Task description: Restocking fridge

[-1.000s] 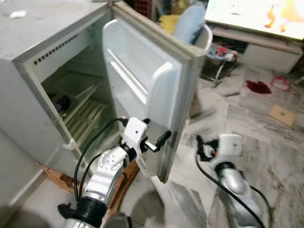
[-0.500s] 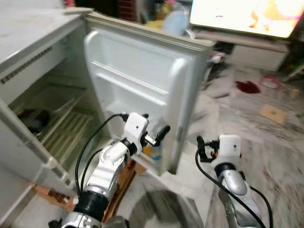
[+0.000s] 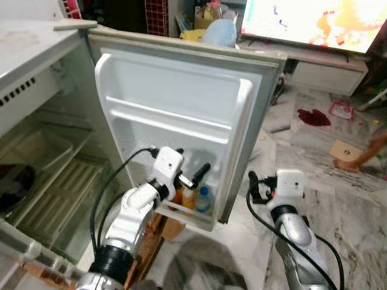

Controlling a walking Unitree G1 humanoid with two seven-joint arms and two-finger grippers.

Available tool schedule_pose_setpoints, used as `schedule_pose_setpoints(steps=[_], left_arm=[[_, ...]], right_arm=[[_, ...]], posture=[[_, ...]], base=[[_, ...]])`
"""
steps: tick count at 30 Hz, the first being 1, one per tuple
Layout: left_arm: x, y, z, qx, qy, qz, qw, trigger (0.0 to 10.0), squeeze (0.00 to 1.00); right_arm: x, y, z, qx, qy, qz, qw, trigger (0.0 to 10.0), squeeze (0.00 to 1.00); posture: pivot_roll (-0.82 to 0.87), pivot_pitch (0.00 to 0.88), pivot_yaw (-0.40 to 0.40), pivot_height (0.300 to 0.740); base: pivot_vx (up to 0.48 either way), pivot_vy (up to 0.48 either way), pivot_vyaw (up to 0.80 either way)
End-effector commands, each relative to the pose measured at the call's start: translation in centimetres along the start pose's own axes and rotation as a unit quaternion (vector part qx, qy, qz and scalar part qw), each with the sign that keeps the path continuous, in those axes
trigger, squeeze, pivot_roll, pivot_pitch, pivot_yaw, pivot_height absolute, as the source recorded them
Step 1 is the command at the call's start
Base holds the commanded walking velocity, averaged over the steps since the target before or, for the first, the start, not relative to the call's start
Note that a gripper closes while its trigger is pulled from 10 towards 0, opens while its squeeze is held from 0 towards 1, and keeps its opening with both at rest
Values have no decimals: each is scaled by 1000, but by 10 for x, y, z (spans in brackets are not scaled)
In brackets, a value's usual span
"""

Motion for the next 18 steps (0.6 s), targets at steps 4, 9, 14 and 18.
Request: schedule_pose_setpoints(steps=[4,9,14,18], left_arm=[[1,-14,-4,-31,2,-4,1000,10000,0],[-3,-17,-2,-37,7,-10,999,10000,0],[-2,-16,-2,-33,5,-13,999,10000,0],[-1,-13,1,-24,3,-12,1000,10000,0]], right_arm=[[-3,-11,1,-16,4,12,1000,10000,0],[-3,-11,0,-17,5,12,1000,10000,0],[-3,-10,-1,-15,2,12,1000,10000,0],[-2,-9,-1,-12,1,15,1000,10000,0]], posture=[[49,19,-48,740],[49,21,-47,740],[53,25,-49,740],[53,28,-47,740]], base=[[309,-364,-800],[297,-373,-800],[297,-374,-475],[310,-364,0]])
Point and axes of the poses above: a point about 5 cm out from each wrist's last joint towards the gripper, its own z axis pointing back from the gripper into the wrist, its own x axis along the axis of the wrist's last joint, y = z × x, the point moved 2 cm from there along -z, pointing out of the wrist towards the gripper, and after that the axes turned 11 degrees about z, right-handed, at the moved point
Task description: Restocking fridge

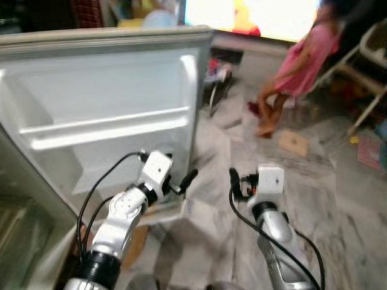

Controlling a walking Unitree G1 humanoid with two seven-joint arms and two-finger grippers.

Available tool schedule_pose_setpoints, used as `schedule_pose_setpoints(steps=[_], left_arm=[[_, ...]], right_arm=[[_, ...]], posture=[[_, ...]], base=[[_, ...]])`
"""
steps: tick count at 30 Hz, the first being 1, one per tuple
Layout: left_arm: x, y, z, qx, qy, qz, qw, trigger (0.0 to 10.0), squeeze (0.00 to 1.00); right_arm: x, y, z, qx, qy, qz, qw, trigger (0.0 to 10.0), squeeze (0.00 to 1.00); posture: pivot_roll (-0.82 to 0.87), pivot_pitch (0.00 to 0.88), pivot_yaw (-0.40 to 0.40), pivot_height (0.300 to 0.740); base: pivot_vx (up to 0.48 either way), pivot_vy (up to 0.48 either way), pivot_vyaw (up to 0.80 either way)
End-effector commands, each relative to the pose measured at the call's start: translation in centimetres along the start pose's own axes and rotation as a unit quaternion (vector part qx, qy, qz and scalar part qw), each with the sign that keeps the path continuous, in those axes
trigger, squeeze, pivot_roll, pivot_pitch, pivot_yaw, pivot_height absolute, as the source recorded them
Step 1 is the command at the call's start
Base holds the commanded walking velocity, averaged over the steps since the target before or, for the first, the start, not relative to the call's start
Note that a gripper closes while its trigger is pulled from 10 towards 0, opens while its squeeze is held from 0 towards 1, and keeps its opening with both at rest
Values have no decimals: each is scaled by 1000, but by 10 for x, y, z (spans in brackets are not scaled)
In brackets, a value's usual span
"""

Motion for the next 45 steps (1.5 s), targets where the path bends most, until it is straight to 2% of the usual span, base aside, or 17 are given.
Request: schedule_pose_setpoints(steps=[1,6,14,17,21,23,27,33,38,45], left_arm=[[4,-9,-3,-12,-7,-4,1000,10000,0],[2,-9,4,-7,-3,-7,1000,10000,0],[5,3,18,22,-1,-19,1000,10000,0],[1,16,24,70,-1,-11,997,10000,0],[1,23,25,99,-4,-13,995,10000,0],[0,28,28,121,-8,0,993,10000,0],[-2,33,31,145,-11,2,989,10000,0],[-1,32,27,129,-16,-1,992,10000,0],[9,33,19,123,-29,-2,992,10000,0],[10,30,15,110,-38,-2,993,10000,0]], right_arm=[[-1,-10,1,-16,2,9,1000,10000,0],[-1,-11,1,-17,1,10,1000,10000,0],[6,-17,-6,-25,-12,21,999,10000,0],[7,-17,-6,-29,-13,19,999,10000,0],[8,-15,-5,-30,-15,19,999,10000,0],[8,-18,-4,-40,-16,17,999,10000,0],[7,-27,-2,-60,-17,16,998,10000,0],[8,-29,-1,-64,-21,20,998,10000,0],[15,-29,-7,-63,-34,26,997,10000,0],[17,-31,-8,-67,-38,30,997,10000,0]], posture=[[53,28,-47,740],[58,43,-36,740],[62,76,-33,740],[50,83,-36,740],[41,82,-29,740],[25,77,-18,740],[10,64,-6,740],[0,50,-10,740],[-4,45,-16,740],[-4,38,-16,740]], base=[[322,-352,0],[319,-355,0],[315,-358,-800],[80,0,-800],[0,0,-800],[0,0,-800],[0,0,-800],[0,0,-800],[0,0,-800],[34,0,-800]])
Point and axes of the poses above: a point about 5 cm out from each wrist's last joint towards the gripper, its own z axis pointing back from the gripper into the wrist, its own x axis along the axis of the wrist's last joint, y = z × x, the point moved 2 cm from there along -z, pointing out of the wrist towards the gripper, and after that the axes turned 11 degrees about z, right-handed, at the moved point
